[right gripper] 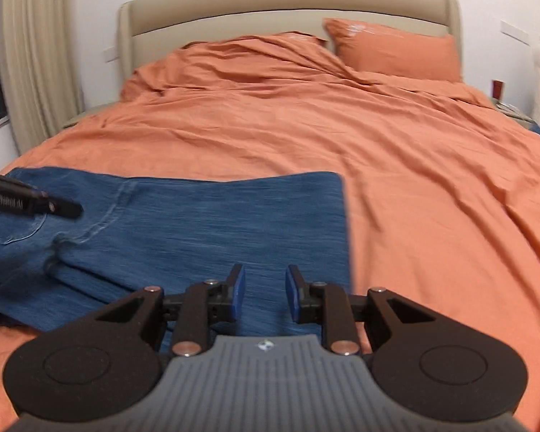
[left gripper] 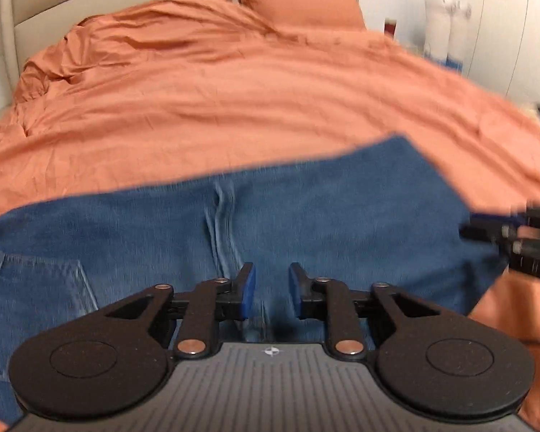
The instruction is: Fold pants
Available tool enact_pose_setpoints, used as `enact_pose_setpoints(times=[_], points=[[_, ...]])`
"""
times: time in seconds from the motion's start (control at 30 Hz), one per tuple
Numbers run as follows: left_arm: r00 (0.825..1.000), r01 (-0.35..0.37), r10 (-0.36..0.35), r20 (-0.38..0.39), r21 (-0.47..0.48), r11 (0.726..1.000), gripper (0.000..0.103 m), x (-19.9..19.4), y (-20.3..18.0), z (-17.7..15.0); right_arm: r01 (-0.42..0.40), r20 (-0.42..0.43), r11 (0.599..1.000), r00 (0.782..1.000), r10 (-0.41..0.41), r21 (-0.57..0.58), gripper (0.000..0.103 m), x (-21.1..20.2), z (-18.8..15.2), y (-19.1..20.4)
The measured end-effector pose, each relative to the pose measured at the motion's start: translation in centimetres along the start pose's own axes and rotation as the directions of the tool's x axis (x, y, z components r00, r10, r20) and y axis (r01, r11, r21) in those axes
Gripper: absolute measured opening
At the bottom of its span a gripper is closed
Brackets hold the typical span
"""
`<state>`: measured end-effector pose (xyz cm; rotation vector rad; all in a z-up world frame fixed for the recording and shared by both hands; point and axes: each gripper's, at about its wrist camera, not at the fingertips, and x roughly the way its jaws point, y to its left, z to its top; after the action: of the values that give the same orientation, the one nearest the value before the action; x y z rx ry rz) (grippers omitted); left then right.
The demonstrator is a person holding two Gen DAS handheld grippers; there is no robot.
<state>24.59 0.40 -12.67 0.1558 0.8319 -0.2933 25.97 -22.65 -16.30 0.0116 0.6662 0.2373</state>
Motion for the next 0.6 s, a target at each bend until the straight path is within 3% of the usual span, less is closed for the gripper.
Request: enact_pose_setpoints(times=[0.23,0.33,0.6], points=[[0.995,-0.028,0.023,-0.092,-0.048,0.998,0.017,1.5,-0.1,-2.1,-0.031,-0.158,0.997,0.987,0.021,-0.066,0.020,2.0,-2.1,1.5],[0.989,-0.021,0.011,-0.149,-0.066,0.998,0.019,1.8,0.0,-3.0,-0.022,-0.176,0.993,0.984,0.000,-0.119,0.020,2.4,-3.0,2.0],[0.996,0.033,-0.051,-0.079,-0.211,0.977,0.026,0.3,1.9,-3.7,0.003,-0.157,0.981,0.987,-0.034,-0.196,0.020,2.4,-3.5,2.8]])
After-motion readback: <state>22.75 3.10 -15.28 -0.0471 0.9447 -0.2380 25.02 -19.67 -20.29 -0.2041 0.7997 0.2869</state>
